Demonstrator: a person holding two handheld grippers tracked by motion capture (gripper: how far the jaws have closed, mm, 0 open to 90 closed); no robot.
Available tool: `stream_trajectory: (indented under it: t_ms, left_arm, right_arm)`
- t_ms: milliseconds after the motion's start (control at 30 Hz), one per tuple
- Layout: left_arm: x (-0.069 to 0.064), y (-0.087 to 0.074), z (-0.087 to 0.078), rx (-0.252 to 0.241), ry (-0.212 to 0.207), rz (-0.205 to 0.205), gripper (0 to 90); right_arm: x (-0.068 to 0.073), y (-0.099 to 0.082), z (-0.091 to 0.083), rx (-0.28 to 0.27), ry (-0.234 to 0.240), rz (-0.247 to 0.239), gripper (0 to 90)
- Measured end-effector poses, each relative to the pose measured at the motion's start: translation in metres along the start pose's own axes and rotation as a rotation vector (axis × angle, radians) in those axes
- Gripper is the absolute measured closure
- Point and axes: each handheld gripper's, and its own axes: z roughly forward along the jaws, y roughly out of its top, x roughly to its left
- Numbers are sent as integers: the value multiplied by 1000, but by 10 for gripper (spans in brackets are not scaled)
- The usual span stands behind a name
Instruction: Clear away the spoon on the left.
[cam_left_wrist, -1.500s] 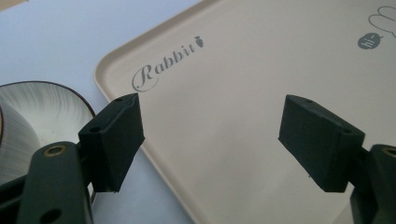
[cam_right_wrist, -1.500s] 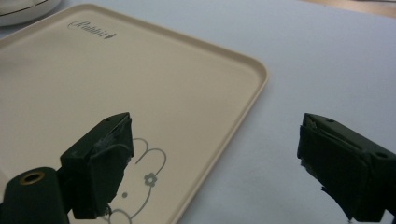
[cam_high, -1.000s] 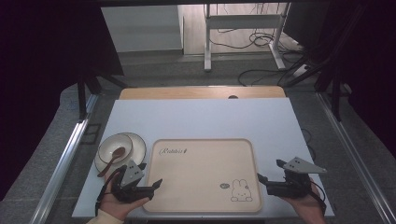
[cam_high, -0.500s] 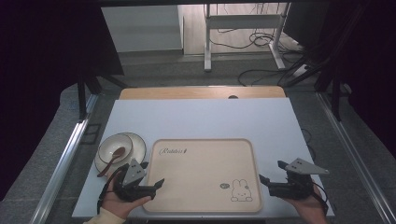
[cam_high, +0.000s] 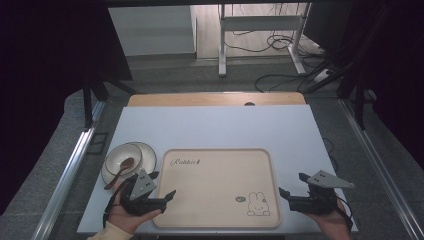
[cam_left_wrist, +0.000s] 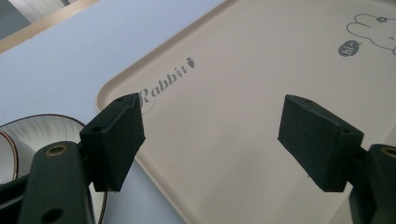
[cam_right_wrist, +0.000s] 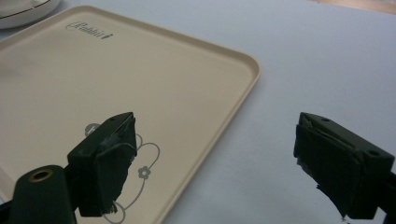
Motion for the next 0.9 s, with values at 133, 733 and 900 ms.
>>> stream_trajectory:
  t_ms: [133, 733, 900]
  left_arm:
    - [1, 3, -4, -18, 5, -3, 224]
    - [5, 12, -36, -79, 44, -19, 216]
    - [7, 15, -45, -94, 56, -21, 213]
  right_arm:
    - [0, -1, -1, 2, -4, -2, 131]
    - [1, 1, 3, 10, -8, -12, 131]
    - [0, 1, 3, 12, -15, -10, 131]
